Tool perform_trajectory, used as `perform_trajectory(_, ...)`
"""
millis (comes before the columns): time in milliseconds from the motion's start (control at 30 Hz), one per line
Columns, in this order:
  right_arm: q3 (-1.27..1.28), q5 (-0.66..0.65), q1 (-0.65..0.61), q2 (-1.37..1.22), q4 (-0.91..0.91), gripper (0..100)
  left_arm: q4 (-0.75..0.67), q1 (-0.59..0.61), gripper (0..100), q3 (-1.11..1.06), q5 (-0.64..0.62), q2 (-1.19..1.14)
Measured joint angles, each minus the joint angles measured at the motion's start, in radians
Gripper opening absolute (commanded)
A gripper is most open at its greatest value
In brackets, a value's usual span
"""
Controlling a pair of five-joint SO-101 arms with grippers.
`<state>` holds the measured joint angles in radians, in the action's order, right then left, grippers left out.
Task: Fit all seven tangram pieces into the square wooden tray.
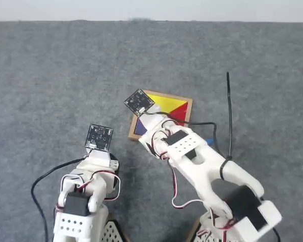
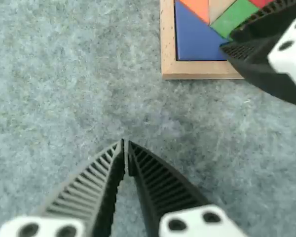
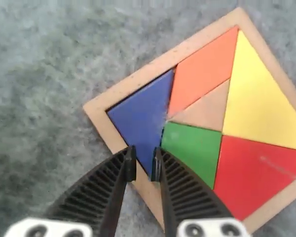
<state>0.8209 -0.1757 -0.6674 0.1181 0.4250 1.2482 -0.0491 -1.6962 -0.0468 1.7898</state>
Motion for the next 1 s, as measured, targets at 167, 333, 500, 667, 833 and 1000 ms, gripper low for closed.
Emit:
perform_trajectory(167, 0.000, 0.000, 0.000, 0.043, 0.000, 6.9, 0.000, 0.000, 1, 0.000, 0.000, 0.000)
perform_trajectory(333, 0.000, 0.000, 0.035, 0.043, 0.000, 6.9, 0.000, 0.000, 1, 0.000, 0.000, 0.000)
perform_trajectory(500, 0.000, 0.000, 0.115, 0.109, 0.072, 6.9, 0.000, 0.000, 1, 0.000, 0.000, 0.000)
perform_trajectory(667, -0.014, 0.000, 0.196, 0.238, 0.278, 6.9, 0.000, 0.000, 1, 0.000, 0.000, 0.000)
perform_trajectory(833, -0.014, 0.000, 0.281, 0.296, 0.493, 7.0, 0.000, 0.000, 1, 0.000, 0.000, 0.000)
perform_trajectory(1000, -0.014, 0.000, 0.404, 0.293, 0.526, 13.6, 0.000, 0.000, 1, 0.000, 0.000, 0.000)
